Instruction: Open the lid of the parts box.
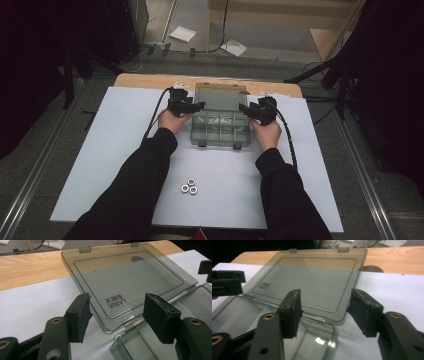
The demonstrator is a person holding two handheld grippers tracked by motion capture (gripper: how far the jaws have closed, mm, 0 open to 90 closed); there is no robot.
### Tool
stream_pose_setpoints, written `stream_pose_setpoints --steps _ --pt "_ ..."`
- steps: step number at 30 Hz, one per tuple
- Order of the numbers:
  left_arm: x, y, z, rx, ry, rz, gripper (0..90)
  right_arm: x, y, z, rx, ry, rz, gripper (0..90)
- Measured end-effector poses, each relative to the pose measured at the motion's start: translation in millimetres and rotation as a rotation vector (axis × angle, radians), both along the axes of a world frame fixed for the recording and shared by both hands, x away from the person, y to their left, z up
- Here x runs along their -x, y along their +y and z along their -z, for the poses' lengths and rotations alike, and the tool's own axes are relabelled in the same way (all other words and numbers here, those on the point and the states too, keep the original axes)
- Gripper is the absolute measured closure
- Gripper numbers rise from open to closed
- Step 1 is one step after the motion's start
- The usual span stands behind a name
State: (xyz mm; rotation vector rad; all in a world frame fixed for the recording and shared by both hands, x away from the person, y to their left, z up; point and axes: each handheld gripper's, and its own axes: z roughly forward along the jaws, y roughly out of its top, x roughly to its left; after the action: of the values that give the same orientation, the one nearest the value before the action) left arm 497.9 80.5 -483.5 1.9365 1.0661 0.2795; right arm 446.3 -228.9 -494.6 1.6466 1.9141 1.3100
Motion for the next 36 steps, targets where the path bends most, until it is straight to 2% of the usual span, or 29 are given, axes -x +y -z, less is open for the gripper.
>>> stream_pose_setpoints --steps 5,10,15,19,21,26,28,29,32,36 --pt "4.4 3.1 -9.2 -0.003 0.025 0.031 37.6 7.1 2.5 -8.3 -0.001 0.003 -0.041 37.0" --pt "10.9 4.6 -18.0 -0.039 0.013 0.073 37.6 15.6 3.3 -13.4 0.013 0.001 -0.058 34.9" --pt "17.1 7.6 -25.7 -0.017 0.021 0.096 37.6 25.5 3.1 -18.4 0.006 0.002 -0.083 33.2" --pt "24.6 9.4 -33.0 -0.031 0.01 0.129 37.6 32.8 2.9 -21.0 0.002 -0.003 -0.1 32.8" --pt "27.6 10.9 -35.1 -0.02 0.008 0.14 37.6 36.0 3.8 -22.7 0.017 0.004 -0.117 32.4" --pt "36.4 17.3 -39.5 -0.021 0.005 0.173 37.5 47.1 6.9 -27.5 0.012 -0.008 -0.151 32.2" --pt "38.6 20.4 -40.2 -0.011 0.025 0.203 37.5 52.9 9.3 -29.4 0.004 -0.01 -0.169 32.2" --pt "39.4 20.8 -40.1 -0.014 0.028 0.217 37.5 54.0 9.8 -30.1 0.007 -0.013 -0.173 32.2" --pt "45.9 21.7 -41.8 -0.058 0.019 0.247 37.5 57.9 12.8 -31.9 0.003 -0.01 -0.194 32.1" --pt "53.8 25.7 -43.2 -0.043 0.037 0.272 37.5 65.0 18.8 -31.1 0.007 -0.002 -0.227 31.8"
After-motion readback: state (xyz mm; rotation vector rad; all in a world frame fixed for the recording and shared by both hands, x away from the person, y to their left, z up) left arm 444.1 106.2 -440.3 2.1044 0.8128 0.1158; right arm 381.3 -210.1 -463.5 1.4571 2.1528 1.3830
